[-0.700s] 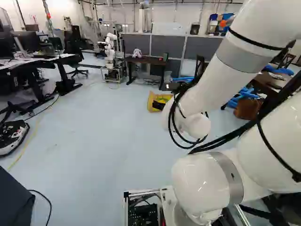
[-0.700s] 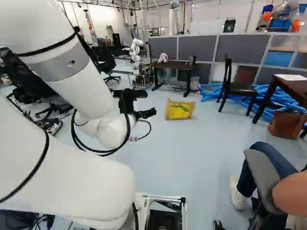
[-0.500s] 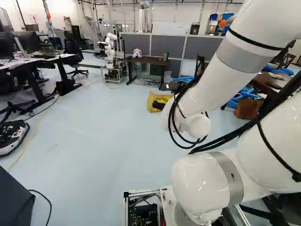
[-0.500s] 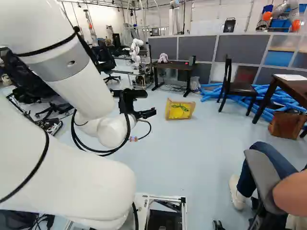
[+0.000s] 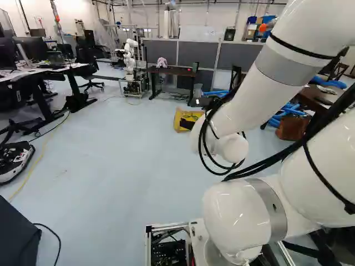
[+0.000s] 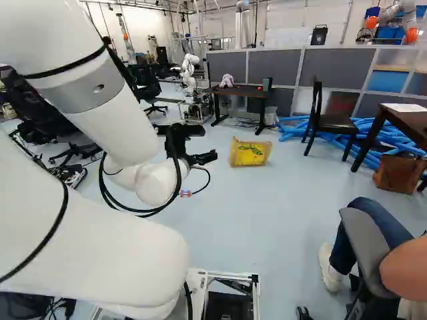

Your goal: Pick up the bag on the ground and place it on the table

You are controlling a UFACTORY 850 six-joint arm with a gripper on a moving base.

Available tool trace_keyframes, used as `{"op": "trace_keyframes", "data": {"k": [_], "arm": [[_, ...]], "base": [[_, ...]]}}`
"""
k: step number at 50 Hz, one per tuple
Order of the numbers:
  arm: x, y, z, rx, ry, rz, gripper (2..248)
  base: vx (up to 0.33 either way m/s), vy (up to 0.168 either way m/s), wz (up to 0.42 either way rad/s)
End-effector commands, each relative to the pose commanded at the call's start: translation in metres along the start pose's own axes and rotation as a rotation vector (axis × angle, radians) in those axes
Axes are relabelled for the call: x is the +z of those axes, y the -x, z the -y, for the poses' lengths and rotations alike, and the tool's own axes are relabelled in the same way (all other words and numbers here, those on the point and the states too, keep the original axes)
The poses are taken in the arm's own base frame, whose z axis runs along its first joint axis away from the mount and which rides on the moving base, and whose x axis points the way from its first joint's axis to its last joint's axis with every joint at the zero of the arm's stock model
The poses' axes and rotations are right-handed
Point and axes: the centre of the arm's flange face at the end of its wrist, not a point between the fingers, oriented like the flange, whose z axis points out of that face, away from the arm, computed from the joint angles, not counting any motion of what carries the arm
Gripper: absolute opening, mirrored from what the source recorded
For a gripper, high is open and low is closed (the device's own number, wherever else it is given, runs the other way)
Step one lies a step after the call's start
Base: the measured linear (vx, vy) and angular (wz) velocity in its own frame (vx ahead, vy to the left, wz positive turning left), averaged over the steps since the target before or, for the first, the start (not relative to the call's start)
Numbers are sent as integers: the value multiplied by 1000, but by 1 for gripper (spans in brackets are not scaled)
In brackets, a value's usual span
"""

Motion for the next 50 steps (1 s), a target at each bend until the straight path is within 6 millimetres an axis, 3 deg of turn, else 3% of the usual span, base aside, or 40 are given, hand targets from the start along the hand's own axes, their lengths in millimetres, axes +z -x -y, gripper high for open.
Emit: {"op": "trace_keyframes", "data": {"k": [29, 50], "arm": [[0, 0, 0, 0, 0, 0, 247], [0, 0, 0, 0, 0, 0, 247]], "base": [[19, 4, 4], [102, 3, -5]]}}
